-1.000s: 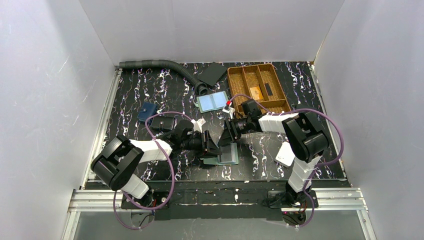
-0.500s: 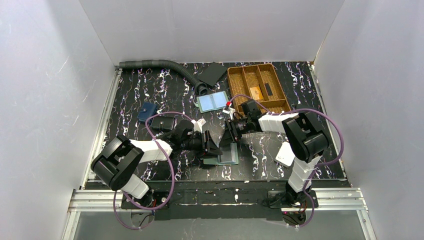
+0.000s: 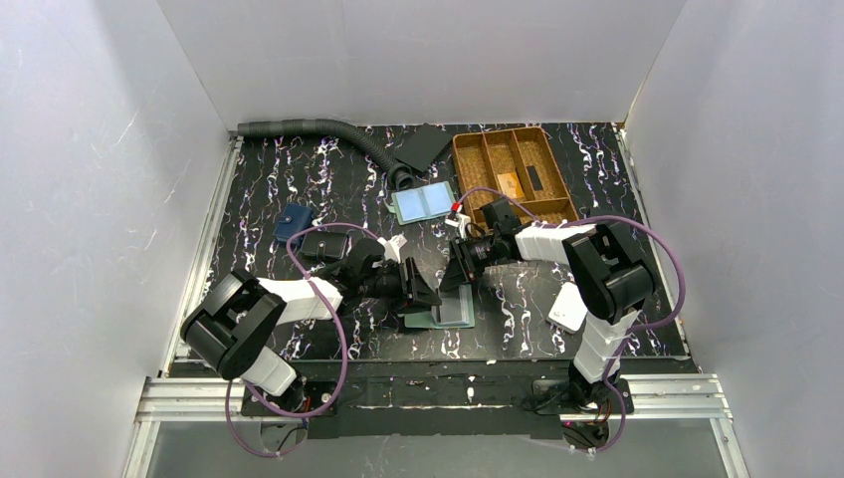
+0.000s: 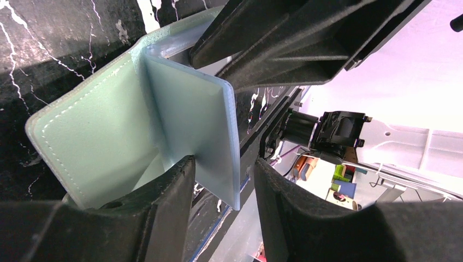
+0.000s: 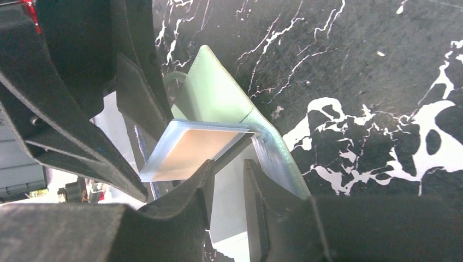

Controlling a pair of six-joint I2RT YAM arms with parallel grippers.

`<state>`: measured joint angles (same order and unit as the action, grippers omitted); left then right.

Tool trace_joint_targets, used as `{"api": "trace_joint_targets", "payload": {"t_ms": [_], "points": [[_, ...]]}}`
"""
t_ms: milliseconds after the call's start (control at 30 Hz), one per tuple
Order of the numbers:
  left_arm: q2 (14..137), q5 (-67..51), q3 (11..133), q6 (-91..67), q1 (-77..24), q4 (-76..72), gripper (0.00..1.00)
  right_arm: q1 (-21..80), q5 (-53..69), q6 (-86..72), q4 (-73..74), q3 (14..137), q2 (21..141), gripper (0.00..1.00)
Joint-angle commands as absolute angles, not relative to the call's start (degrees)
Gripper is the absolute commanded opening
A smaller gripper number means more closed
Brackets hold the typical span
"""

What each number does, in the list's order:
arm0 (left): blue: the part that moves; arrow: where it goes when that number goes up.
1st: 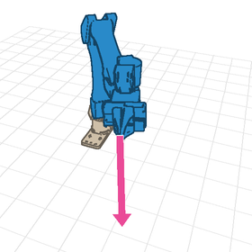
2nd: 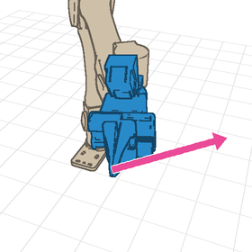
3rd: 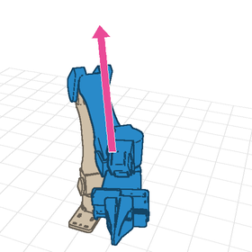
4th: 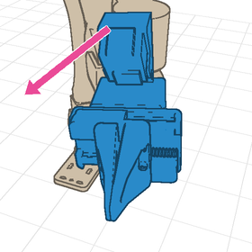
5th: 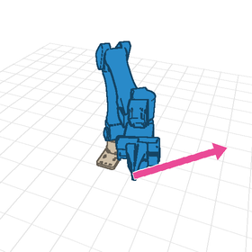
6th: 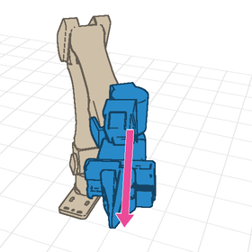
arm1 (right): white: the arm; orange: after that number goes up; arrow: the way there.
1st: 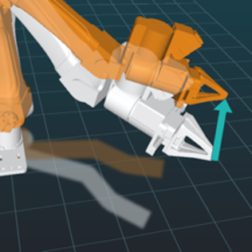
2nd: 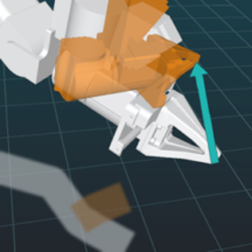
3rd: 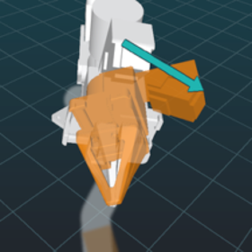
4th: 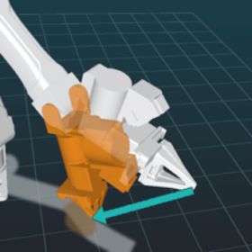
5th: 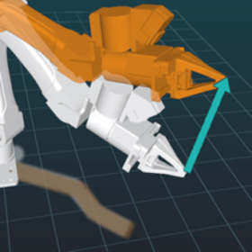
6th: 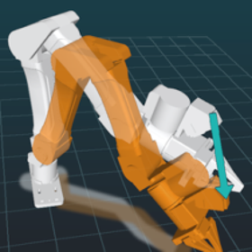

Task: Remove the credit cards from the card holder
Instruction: Remove the credit card from the card holder.

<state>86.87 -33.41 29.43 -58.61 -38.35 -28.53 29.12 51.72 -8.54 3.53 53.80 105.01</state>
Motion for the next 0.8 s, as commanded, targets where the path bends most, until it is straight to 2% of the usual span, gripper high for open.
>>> {"api": "trace_joint_targets", "payload": {"t_ms": [0, 67, 333, 567, 667, 767], "points": [[85.32, -32.98, 29.17, -58.75, -37.95, -29.03, 0.41, 28.56, 55.63, -6.05, 4.05, 55.33, 104.02, 0.4], [86.1, -33.72, 29.68, -58.65, -37.95, -29.04, 0.39, 28.56, 57.91, -6.61, 3.32, 55.22, 103.9, 0.47], [89.05, -36.09, 30.92, -58.35, -37.94, -29.09, 0.3, 28.3, 60.64, -12.41, -2.96, 53.66, 103.31, 0.66], [91.11, -36.69, 31.9, -58.38, -37.96, -29.14, 0.3, 28.3, 57.12, -12.49, -2.52, 53.43, 103.89, 0.65], [90.88, -36.1, 31.39, -58.54, -37.94, -29.1, 0.32, 28.47, 54.27, -9.68, 1.64, 54.48, 104.5, 0.62], [90.38, -35.94, 30.96, -58.49, -37.94, -29.1, 0.34, 28.56, 53.24, -9.07, 2.6, 54.73, 104.58, 0.54]]}}
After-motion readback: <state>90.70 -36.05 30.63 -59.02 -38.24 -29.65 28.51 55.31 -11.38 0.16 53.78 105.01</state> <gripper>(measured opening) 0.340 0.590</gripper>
